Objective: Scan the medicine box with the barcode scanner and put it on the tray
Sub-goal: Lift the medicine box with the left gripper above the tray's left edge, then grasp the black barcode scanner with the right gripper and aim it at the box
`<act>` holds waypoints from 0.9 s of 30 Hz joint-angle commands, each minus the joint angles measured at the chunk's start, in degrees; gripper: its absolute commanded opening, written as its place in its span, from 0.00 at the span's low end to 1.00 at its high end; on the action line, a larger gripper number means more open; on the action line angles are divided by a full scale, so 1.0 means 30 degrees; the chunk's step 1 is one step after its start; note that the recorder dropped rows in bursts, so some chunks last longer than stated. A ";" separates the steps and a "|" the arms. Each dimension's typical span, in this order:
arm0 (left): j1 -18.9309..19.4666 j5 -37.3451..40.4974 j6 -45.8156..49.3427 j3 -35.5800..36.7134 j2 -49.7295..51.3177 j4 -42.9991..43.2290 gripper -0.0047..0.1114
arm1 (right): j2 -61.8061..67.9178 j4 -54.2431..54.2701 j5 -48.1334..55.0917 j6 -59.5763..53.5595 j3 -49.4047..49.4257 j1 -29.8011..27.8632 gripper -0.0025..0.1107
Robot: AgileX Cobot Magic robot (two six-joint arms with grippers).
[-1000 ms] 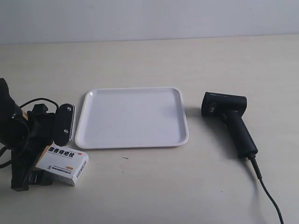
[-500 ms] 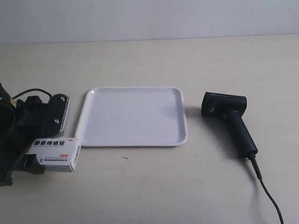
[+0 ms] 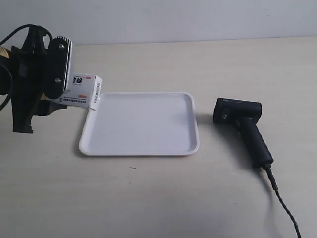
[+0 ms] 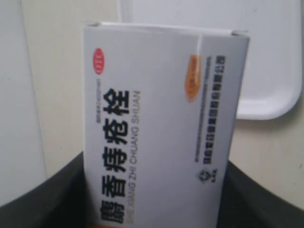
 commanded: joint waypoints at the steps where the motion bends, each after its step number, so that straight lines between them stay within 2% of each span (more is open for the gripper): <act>1: -0.0112 -0.1127 0.0163 -0.0058 0.1384 -0.0273 0.06 | 0.7669 0.0238 -0.0436 -0.0413 -0.2222 0.0303 0.27; 8: -0.0112 -0.1829 0.0163 -0.0058 0.2747 -0.0273 0.06 | 1.4994 0.0155 -0.0249 -0.1784 -0.6324 0.2755 0.69; 9: -0.0112 -0.1994 0.0163 -0.0058 0.2789 -0.0273 0.06 | 1.5986 0.0155 -0.0413 -0.2417 -0.6784 0.3345 0.72; 12: -0.0112 -0.2030 0.0128 -0.0058 0.2789 -0.0273 0.06 | 1.7580 0.0155 -0.1056 -0.3070 -0.7792 0.4185 0.72; 25: -0.0112 -0.1960 0.0085 -0.0058 0.2789 -0.0393 0.06 | 2.2723 0.0233 -0.1639 -0.3245 -1.0787 0.4185 0.71; 27: -0.0112 -0.1960 0.0085 -0.0058 0.2789 -0.0393 0.06 | 2.3093 0.0233 -0.1982 -0.3245 -1.0819 0.4185 0.68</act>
